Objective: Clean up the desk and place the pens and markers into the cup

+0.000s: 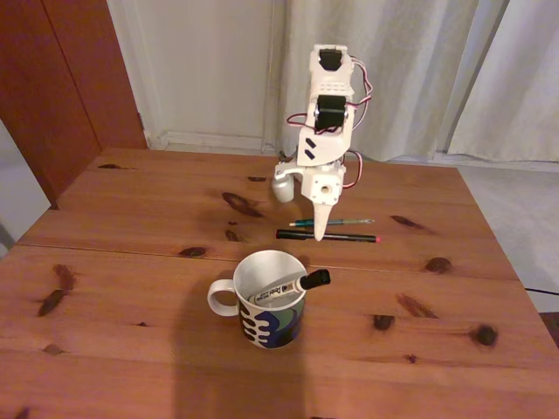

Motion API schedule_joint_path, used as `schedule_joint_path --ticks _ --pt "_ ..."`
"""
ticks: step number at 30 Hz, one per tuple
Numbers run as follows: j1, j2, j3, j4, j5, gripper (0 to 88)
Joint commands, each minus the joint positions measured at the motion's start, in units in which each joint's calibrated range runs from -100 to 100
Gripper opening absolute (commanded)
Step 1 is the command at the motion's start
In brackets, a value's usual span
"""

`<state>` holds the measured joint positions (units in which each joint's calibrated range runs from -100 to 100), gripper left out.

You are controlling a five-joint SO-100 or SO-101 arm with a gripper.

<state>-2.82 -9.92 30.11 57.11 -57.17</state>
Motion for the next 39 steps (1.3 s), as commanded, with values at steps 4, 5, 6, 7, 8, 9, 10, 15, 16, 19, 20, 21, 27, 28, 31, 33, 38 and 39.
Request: schedule_joint_path --ticks 4,5,6,7,8,9,10,15,16,19,20,21,27,28,31,33,38,39 --pt "1.7 -10.5 5.8 -8.7 0.4 1.0" --pt "2.1 -11.7 6.6 -9.8 0.3 1.0" --pt "2.1 -12.9 7.3 -10.9 0.2 1.0" --pt "2.4 -14.0 7.9 -11.9 0.0 1.0" --pt "2.5 -15.0 8.5 -12.9 0.0 1.0" --pt "2.8 -16.1 8.9 -13.9 -0.1 1.0" --pt "3.0 -17.2 9.4 -15.0 -0.1 1.0" --pt "3.7 -22.5 11.2 -17.6 0.5 1.0" --pt "3.7 -23.4 11.2 -17.6 0.9 1.0" --pt "3.8 -26.4 11.7 -17.2 4.0 1.0" --pt "3.8 -27.3 11.7 -17.0 5.1 1.0" --pt "3.9 -28.2 11.8 -16.9 6.2 1.0" --pt "5.5 -34.4 11.9 -16.9 14.1 1.0" --pt "5.6 -35.4 12.2 -16.8 15.4 1.0" --pt "6.6 -37.9 14.3 -16.8 19.8 1.0" --pt "7.3 -39.1 16.1 -16.8 23.1 1.0" --pt "7.4 -39.9 18.0 -17.3 30.0 1.0" --pt "7.3 -39.8 18.0 -17.6 30.7 0.9"
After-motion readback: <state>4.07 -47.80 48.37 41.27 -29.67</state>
